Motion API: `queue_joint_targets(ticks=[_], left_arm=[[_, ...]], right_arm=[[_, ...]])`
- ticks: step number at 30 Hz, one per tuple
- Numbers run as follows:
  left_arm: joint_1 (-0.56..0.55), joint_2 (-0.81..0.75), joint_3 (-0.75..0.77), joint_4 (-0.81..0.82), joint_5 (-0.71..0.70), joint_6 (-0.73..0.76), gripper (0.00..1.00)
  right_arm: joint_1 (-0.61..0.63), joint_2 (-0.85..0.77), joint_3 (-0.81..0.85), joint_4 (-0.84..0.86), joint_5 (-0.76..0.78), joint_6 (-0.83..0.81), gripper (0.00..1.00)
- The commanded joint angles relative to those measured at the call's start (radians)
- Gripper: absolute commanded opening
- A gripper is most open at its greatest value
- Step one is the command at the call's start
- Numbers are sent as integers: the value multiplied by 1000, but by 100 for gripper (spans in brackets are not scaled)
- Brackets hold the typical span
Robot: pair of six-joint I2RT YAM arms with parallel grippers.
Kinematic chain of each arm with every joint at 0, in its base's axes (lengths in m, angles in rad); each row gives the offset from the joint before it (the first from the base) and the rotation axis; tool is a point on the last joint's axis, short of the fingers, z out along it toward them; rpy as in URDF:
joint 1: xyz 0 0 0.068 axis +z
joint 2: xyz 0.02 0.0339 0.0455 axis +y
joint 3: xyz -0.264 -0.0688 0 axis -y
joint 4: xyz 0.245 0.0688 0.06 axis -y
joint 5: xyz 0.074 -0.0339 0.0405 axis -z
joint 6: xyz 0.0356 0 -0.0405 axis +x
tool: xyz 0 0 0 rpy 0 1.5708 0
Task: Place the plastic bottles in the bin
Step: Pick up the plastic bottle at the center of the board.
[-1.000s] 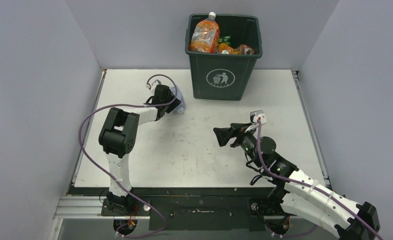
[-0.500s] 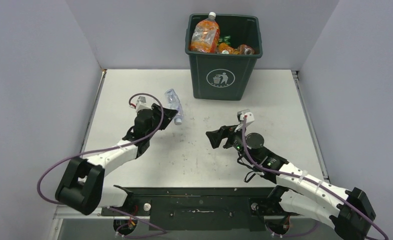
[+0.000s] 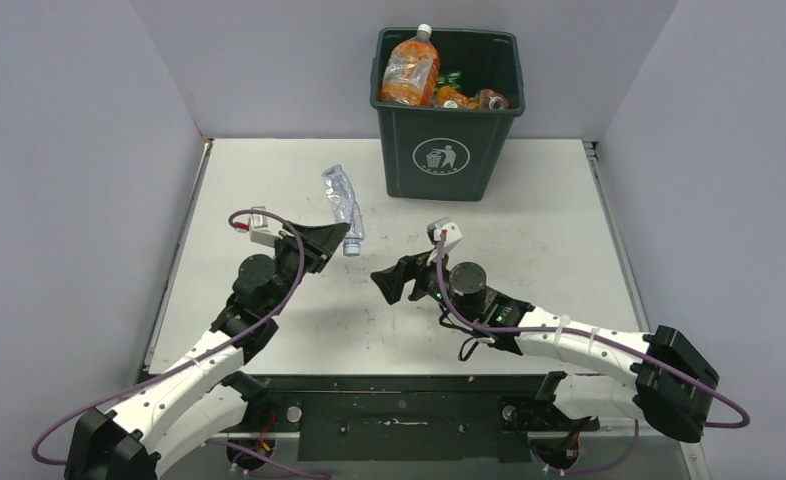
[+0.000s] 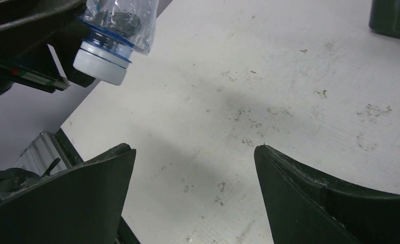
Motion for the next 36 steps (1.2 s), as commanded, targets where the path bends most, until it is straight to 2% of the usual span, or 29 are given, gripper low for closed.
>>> queue_joint_targets(ticks=[1, 6, 14, 18, 22, 26, 28, 34, 36], left_arm=[[-20, -64, -28, -25, -32, 8, 0], [-37, -110, -29, -63, -57, 34, 0], [-56, -134, -27, -71, -71, 61, 0], [-64, -139, -21, -76, -77, 92, 0], [-77, -143, -18, -70, -78, 104, 0], [-93, -154, -14, -84, -95, 117, 0], [-105, -162, -15, -89, -109, 125, 0], [-121, -169, -18, -91, -112, 130, 0], [-123, -172, -21, -89, -113, 132, 0]], right_arm=[[38, 27, 57, 170, -21, 8, 90], [53, 60, 58, 321, -53, 40, 90], [59, 166, 149, 280, -53, 111, 91], [52, 200, 162, 314, -95, 158, 93], [48, 228, 178, 321, -96, 196, 100], [39, 251, 182, 341, -91, 221, 85], [37, 266, 193, 348, -101, 231, 73], [30, 275, 192, 368, -126, 232, 31], [23, 265, 184, 365, -142, 231, 10]])
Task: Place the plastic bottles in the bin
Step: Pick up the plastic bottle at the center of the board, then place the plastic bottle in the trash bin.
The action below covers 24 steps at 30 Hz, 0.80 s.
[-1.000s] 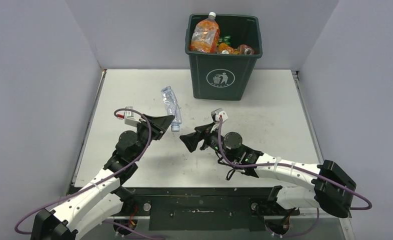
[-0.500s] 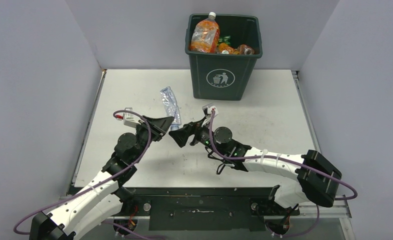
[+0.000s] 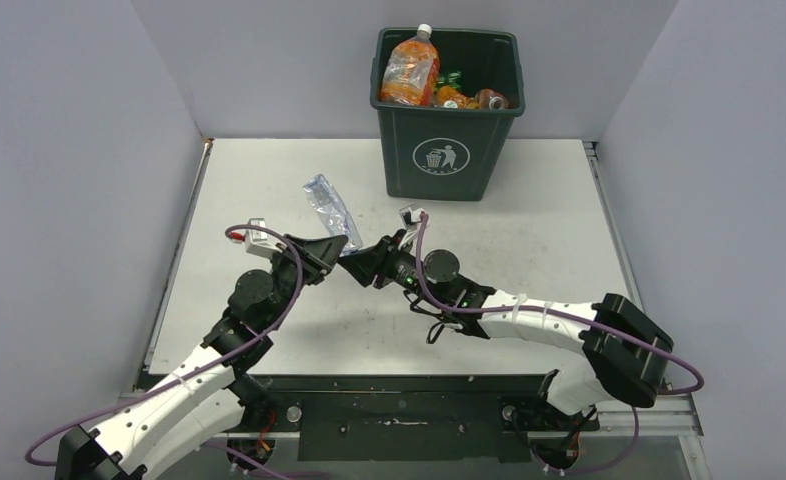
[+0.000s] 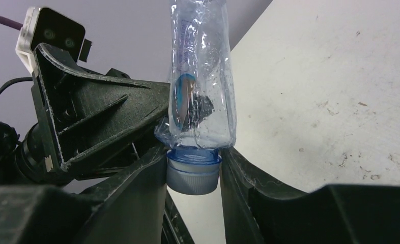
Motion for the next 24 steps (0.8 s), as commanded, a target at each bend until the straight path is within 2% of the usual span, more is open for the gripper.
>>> queue_joint_targets(ticks=[1, 2, 3, 5, 7, 8, 9, 12, 15, 19, 21, 24], left_arm=[[-18, -20, 16, 24, 12, 24, 0], [-20, -25, 23, 13, 4, 34, 2], [-20, -33, 38, -21, -13, 42, 14], [-20, -54, 73, -113, -69, 74, 53], [-20, -104, 112, -217, -157, 117, 80], [-19, -133, 130, -252, -203, 151, 100], [-18, -158, 148, -275, -247, 194, 96], [-16, -220, 202, -324, -355, 343, 96], [-15, -239, 249, -321, -427, 494, 96], [-14, -236, 283, -314, -495, 647, 96], [-14, -244, 283, -317, -518, 701, 96], [-13, -264, 235, -280, -558, 765, 96]], right_arm=[[-22, -19, 18, 67, -19, 1, 6], [-28, -34, 13, 57, -24, -3, 5], [-34, -57, 8, 39, -27, -16, 5], [-41, -130, 7, -49, 0, -73, 5], [-47, -224, 30, -199, 71, -168, 5], [-48, -271, 53, -279, 126, -222, 5], [-51, -314, 83, -370, 188, -273, 5], [-107, -398, 201, -597, 331, -392, 5], [-215, -398, 329, -741, 412, -426, 5], [-349, -311, 506, -827, 451, -415, 5], [-422, -206, 624, -903, 453, -368, 5], [-540, -108, 712, -884, 353, -289, 5]])
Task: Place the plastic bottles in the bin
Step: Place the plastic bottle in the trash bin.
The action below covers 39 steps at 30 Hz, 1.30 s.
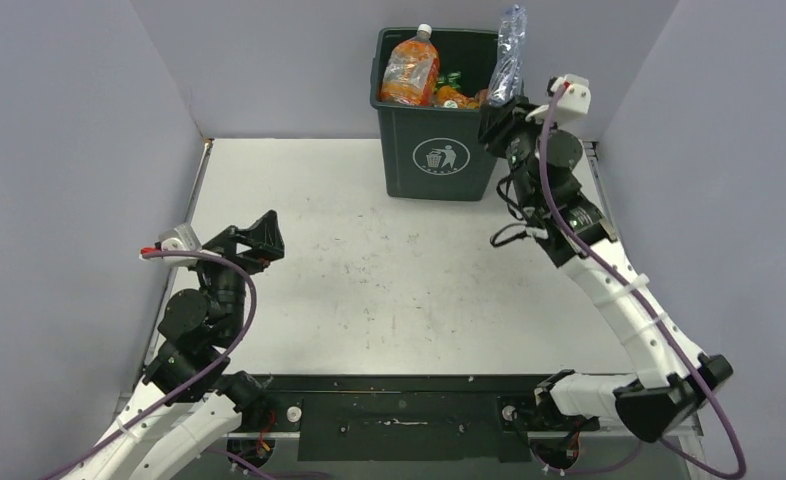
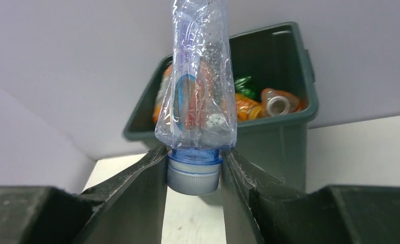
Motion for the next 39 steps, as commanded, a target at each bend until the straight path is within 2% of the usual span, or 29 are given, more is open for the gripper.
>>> queue_joint_targets(ticks=[1, 6, 15, 16, 18, 19, 20, 22, 24, 26, 34, 39], left_arm=[[4, -22, -38, 37, -90, 176, 96], [2, -36, -78, -28, -66, 182, 96], [1, -50, -93, -54, -34, 176, 96], [1, -50, -91, -60, -31, 173, 96], [0, -57, -94, -61, -22, 183, 96], [-1, -61, -99, -53, -22, 193, 96], [-1, -62, -101, -48, -25, 200, 96], [-2, -65, -106, -39, -32, 216, 96], [-1, -60, -108, -32, -38, 226, 96], [-1, -54, -110, -26, -40, 230, 96], [1, -43, -124, -10, -74, 236, 96], [0, -21, -134, 2, -124, 228, 96]], right_arm=[[-122, 176, 136, -108, -52, 75, 5], [-146, 386, 433, -207, -56, 43, 5], [-196, 680, 825, -347, -84, 39, 6], [-199, 709, 871, -371, -96, 41, 25], [-201, 735, 921, -381, -111, 48, 77], [-200, 736, 925, -373, -114, 54, 96], [-199, 729, 926, -362, -115, 57, 92], [-195, 712, 923, -342, -116, 57, 90], [-191, 679, 896, -323, -119, 56, 90], [-183, 612, 799, -275, -113, 57, 90], [-58, 154, 202, 113, -65, 47, 90], [12, -4, 25, 99, -16, 65, 90]])
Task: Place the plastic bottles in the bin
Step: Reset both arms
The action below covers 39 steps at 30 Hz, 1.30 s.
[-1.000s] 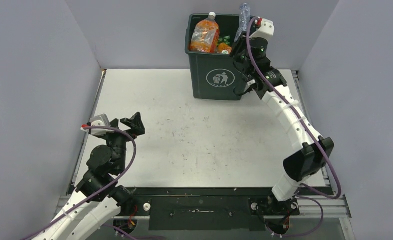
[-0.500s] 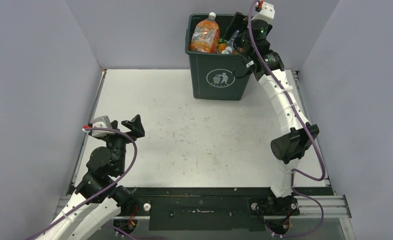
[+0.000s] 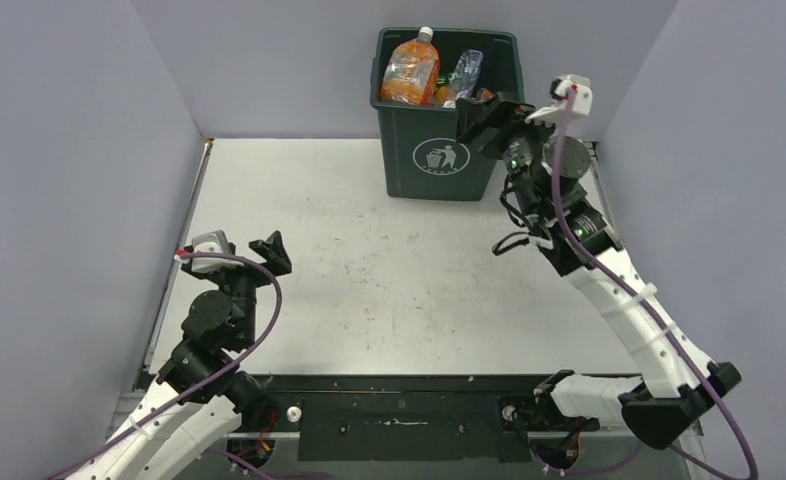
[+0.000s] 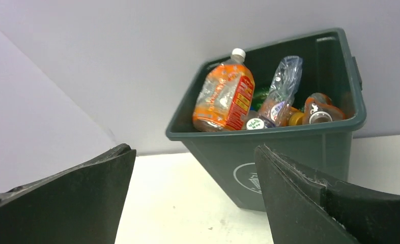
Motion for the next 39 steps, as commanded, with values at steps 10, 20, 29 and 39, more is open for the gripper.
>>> queue_joint_targets(ticks=[10, 20, 29, 39], left_arm=[[-8, 132, -86, 233, -23, 123, 96], [65, 396, -112, 339, 86, 119, 96], [323, 577, -133, 364, 242, -54, 96], [564, 802, -194, 626, 333, 52, 96]], right_arm=[[50, -422, -591, 171, 77, 99, 90], [-54, -157, -713, -131, 198, 241, 90], [-276, -51, -782, -34, -46, 358, 90], [-315, -234, -1026, 442, 243, 98, 90]])
